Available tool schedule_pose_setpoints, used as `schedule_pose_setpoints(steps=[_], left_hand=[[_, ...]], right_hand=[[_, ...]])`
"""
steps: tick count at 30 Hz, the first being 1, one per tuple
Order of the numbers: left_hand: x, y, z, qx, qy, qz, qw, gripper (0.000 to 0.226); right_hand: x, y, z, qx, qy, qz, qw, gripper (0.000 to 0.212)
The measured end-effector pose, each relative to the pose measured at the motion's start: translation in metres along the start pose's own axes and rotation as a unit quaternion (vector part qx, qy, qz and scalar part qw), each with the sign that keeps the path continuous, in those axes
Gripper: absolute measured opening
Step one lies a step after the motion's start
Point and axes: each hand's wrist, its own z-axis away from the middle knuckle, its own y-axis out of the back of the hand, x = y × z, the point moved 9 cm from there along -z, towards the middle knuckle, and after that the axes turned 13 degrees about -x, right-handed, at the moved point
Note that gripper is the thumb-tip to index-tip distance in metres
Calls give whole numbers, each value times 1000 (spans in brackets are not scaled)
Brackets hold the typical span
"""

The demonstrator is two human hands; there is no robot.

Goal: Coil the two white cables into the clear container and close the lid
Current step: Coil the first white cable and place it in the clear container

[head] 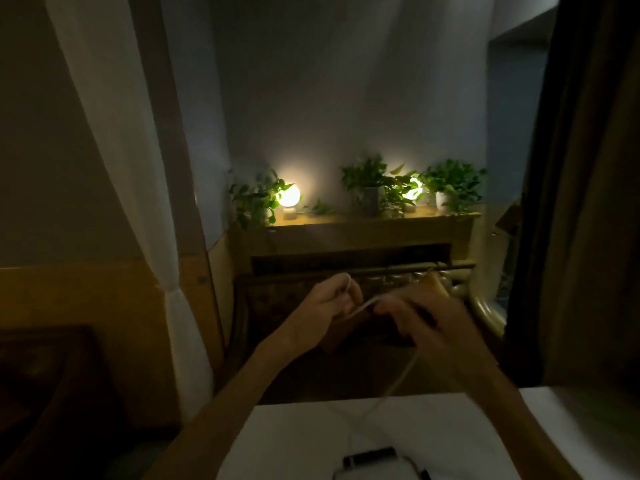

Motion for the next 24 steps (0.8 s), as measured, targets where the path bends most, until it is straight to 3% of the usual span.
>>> schedule_pose_setpoints(steps=[2,6,9,12,15,17,20,22,24], left_hand=[[12,-31,-5,-20,-11,37,999,20],[37,-44,-17,46,31,151,987,30],[71,-54,-5,57,-36,92,993,36],[93,-58,0,13,-104,132,986,31],[99,-27,-8,13,-154,241,958,22],[88,12,-11,91,-157,243,953,24],[57,51,-13,199,-72,94,973,24],[30,35,-20,138,5,19,990,31],[13,4,-18,76,44,-1,996,36]], right_hand=[[-9,39,-10,48,34,49,997,18],[-12,76,-24,113,87,37,989,13],[0,90,-36,150,75,-3,986,12],[26,58,-54,86,-10,-127,988,16],[44,-15,-46,-6,-100,-355,929,24],[43,-49,-27,-57,-108,-328,937,37],[33,-66,-7,-124,-71,-170,975,30],[23,-54,-9,-158,-41,-17,986,16],[6,-25,-20,-120,0,100,988,21]])
